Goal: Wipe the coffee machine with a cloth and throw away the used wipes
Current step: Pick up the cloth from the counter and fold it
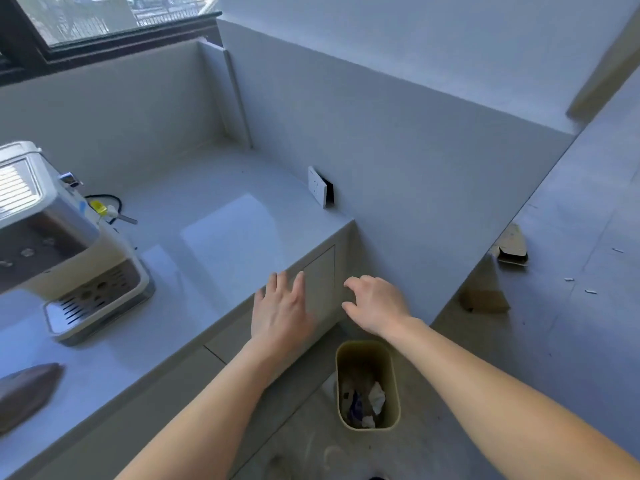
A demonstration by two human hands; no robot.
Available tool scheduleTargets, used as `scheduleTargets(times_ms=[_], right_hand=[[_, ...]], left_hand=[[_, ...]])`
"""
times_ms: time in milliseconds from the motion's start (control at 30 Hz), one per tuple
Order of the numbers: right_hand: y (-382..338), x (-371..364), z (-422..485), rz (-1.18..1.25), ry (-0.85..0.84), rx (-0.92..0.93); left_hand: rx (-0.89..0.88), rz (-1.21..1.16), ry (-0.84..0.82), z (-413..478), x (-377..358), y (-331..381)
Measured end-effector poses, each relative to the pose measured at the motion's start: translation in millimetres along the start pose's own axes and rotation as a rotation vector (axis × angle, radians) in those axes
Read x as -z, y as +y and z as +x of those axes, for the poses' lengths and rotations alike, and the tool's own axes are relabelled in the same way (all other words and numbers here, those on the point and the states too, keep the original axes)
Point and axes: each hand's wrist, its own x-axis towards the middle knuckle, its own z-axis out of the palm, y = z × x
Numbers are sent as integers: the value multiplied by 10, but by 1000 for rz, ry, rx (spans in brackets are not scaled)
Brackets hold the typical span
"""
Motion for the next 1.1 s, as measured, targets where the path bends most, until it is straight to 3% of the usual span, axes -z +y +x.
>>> scheduleTargets(times_ms=[233,567,1100], right_hand=[[-233,668,237,-26,57,76],[-837,993,337,-80,28,154],[-3026,628,270,-24,23,373]], left_hand=[[54,22,134,-38,549,-77],[145,4,161,-266,795,-434],[353,21,192,-1365,1196,-2269]])
